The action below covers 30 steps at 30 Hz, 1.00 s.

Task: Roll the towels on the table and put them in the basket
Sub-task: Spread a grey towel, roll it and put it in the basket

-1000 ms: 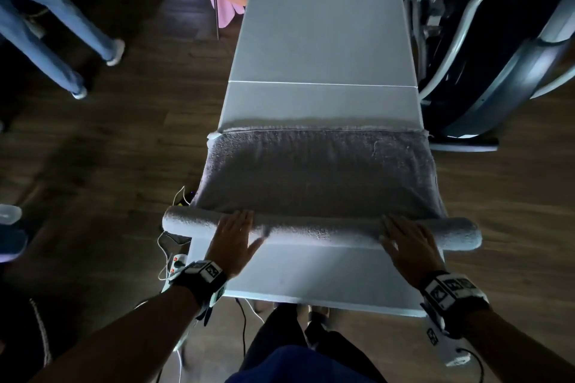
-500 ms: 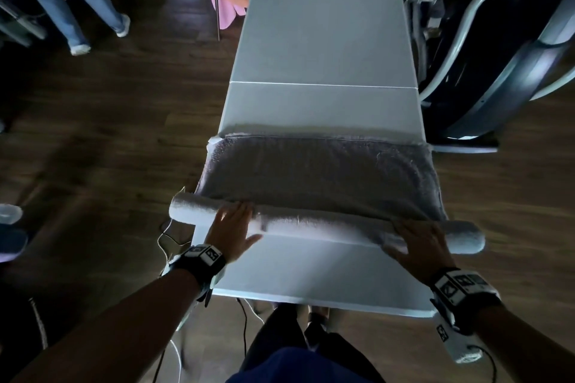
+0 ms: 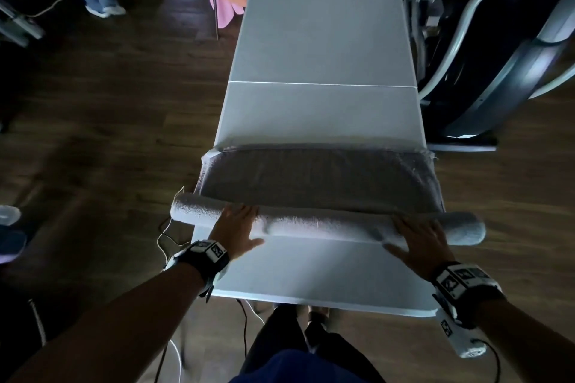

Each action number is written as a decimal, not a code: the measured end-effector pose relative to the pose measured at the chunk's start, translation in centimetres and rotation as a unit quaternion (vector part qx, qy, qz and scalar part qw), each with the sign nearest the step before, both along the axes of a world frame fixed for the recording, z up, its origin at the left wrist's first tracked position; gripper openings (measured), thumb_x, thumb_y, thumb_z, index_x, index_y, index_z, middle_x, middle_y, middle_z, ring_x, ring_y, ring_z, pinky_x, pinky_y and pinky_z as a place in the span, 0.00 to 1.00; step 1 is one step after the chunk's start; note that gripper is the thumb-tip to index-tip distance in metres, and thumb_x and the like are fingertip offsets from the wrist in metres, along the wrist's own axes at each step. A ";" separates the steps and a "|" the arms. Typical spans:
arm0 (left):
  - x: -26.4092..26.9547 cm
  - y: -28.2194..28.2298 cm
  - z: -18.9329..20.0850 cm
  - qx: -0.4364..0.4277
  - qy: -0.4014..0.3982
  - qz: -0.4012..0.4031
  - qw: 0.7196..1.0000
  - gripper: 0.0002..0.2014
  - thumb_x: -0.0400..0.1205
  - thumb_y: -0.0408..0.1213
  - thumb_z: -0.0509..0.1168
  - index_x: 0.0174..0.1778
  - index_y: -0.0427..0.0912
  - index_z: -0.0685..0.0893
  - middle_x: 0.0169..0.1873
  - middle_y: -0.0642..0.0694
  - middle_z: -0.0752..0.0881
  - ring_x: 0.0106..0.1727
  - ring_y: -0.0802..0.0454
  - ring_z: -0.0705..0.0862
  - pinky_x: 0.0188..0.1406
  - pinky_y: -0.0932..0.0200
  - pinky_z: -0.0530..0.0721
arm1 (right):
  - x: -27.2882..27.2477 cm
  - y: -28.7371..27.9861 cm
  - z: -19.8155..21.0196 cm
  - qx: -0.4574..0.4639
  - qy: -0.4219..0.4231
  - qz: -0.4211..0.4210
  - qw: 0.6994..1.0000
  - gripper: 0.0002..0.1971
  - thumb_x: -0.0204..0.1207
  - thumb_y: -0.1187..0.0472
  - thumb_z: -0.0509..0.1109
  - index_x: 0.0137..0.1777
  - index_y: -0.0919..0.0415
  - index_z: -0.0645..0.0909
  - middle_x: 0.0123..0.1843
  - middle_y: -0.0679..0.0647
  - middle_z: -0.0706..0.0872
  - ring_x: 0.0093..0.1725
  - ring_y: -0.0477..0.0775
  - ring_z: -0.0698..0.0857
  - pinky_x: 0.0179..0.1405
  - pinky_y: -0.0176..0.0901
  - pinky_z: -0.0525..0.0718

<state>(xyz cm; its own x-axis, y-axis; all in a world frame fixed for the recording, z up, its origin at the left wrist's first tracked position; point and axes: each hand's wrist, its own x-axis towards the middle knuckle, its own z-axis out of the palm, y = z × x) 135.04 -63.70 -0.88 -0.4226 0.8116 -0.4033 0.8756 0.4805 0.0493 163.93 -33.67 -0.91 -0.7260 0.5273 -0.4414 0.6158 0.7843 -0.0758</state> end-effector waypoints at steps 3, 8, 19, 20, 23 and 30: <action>1.0 0.2 1.0 -0.011 -0.027 0.006 1.000 0.12 0.70 0.46 0.67 0.45 0.45 0.86 0.45 0.45 0.88 0.51 0.41 0.86 0.54 0.52 0.74 | 0.4 -0.5 0.0 0.009 -0.036 0.035 0.999 0.30 0.74 0.39 0.66 0.75 0.47 0.69 0.74 0.50 0.75 0.74 0.54 0.71 0.74 0.53 0.60; 0.3 1.1 1.0 -0.011 0.008 -0.004 1.000 0.27 0.76 0.59 0.50 0.52 0.44 0.86 0.52 0.43 0.84 0.57 0.40 0.83 0.59 0.47 0.77 | -1.1 0.7 1.5 0.021 -0.032 0.037 0.999 0.29 0.71 0.38 0.63 0.74 0.40 0.71 0.74 0.46 0.76 0.75 0.53 0.71 0.73 0.55 0.63; 1.0 -0.7 1.3 0.032 -0.039 0.010 0.999 0.14 0.69 0.48 0.64 0.41 0.42 0.86 0.42 0.42 0.88 0.46 0.40 0.87 0.50 0.50 0.81 | -0.6 0.2 1.2 -0.023 -0.044 0.038 0.998 0.25 0.71 0.45 0.71 0.69 0.49 0.76 0.67 0.51 0.81 0.70 0.55 0.76 0.72 0.50 0.66; 0.6 -0.1 1.6 0.038 -0.024 0.009 0.999 0.17 0.71 0.50 0.59 0.41 0.41 0.86 0.43 0.41 0.88 0.47 0.39 0.86 0.49 0.48 0.81 | -1.3 0.7 1.6 -0.033 -0.040 0.029 0.998 0.25 0.71 0.44 0.70 0.67 0.48 0.77 0.67 0.51 0.81 0.70 0.56 0.76 0.71 0.52 0.68; -1.1 1.4 1.1 0.091 0.000 0.032 0.995 0.21 0.77 0.44 0.52 0.48 0.34 0.86 0.46 0.36 0.88 0.45 0.34 0.87 0.45 0.42 0.84 | -2.7 2.1 1.7 -0.005 -0.012 0.019 1.000 0.30 0.76 0.40 0.49 0.74 0.49 0.72 0.75 0.50 0.75 0.75 0.55 0.71 0.75 0.60 0.64; -0.5 0.5 0.5 0.069 -0.023 0.004 0.997 0.09 0.66 0.38 0.74 0.39 0.42 0.84 0.35 0.43 0.87 0.40 0.40 0.87 0.45 0.48 0.82 | -1.5 2.1 -0.1 -0.019 -0.024 0.046 0.998 0.33 0.66 0.31 0.53 0.66 0.46 0.78 0.63 0.48 0.85 0.66 0.53 0.80 0.71 0.55 0.68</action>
